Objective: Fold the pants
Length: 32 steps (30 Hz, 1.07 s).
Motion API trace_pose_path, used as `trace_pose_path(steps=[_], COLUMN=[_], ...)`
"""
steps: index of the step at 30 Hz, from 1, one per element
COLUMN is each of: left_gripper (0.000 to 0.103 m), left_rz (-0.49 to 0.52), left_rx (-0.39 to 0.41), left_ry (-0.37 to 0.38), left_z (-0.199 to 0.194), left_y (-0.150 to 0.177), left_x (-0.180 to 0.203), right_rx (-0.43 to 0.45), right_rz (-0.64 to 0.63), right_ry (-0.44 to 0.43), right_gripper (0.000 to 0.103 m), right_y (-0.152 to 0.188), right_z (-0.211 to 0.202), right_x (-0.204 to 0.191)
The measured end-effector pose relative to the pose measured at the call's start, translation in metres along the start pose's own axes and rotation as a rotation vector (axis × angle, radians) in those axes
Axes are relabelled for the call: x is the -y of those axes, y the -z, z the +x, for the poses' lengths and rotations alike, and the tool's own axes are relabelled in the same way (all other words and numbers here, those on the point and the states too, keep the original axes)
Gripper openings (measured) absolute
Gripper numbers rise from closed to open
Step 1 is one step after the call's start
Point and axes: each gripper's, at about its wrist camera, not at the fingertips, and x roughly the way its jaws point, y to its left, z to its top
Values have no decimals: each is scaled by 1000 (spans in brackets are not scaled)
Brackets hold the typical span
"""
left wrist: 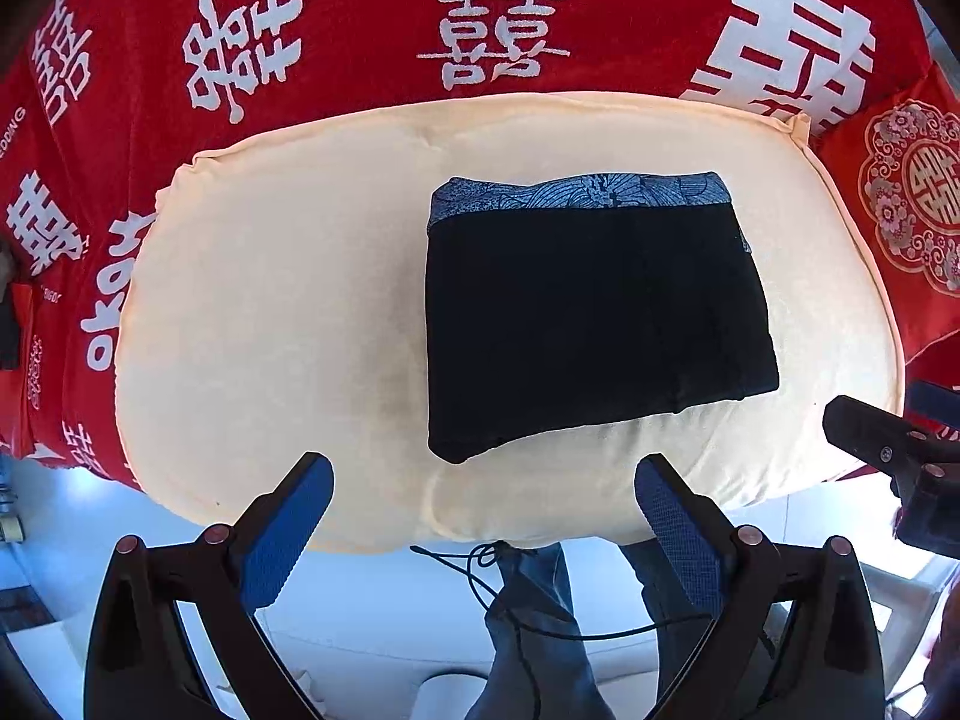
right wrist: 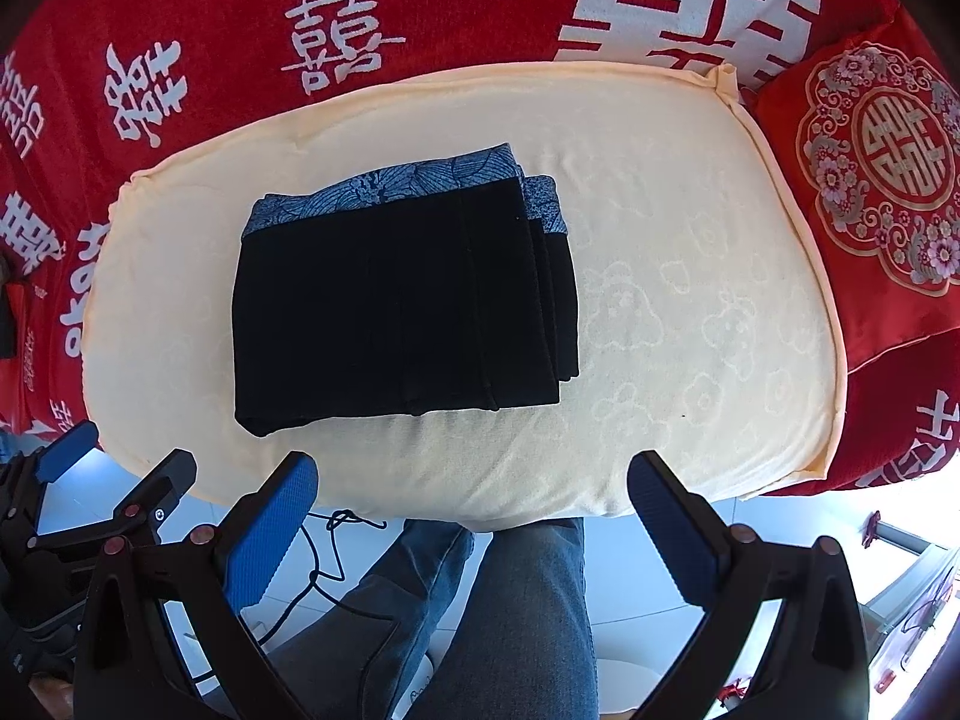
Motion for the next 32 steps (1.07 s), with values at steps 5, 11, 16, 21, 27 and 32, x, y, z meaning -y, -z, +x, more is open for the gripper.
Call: trace_pose_path(steps=[5, 11, 16, 21, 27, 32], left_gripper=[101, 101, 101, 101, 101, 101], left_rz=[-7, -15, -16, -17, -21, -9], left_rx=[3, -5, -4, -2, 0, 7], left_ry=[8, 7, 7, 10, 12, 21], left_z=[0, 2, 2, 2, 4, 2], left_y=[1, 2, 2, 1, 0, -1], left_x=[1, -1, -2, -2, -1, 0], right_rx=[0, 0, -2, -2, -5, -5], right_rz=[-10, -21, -27, -31, -33, -30], right_ry=[-1, 1, 0, 3, 5, 8], right_gripper=[103, 103, 103, 103, 103, 103], right_y=[2, 2, 2, 0, -1, -3], right_z=[0, 1, 2, 3, 4, 5], right_x=[-4, -7, -10, -11, -11, -11])
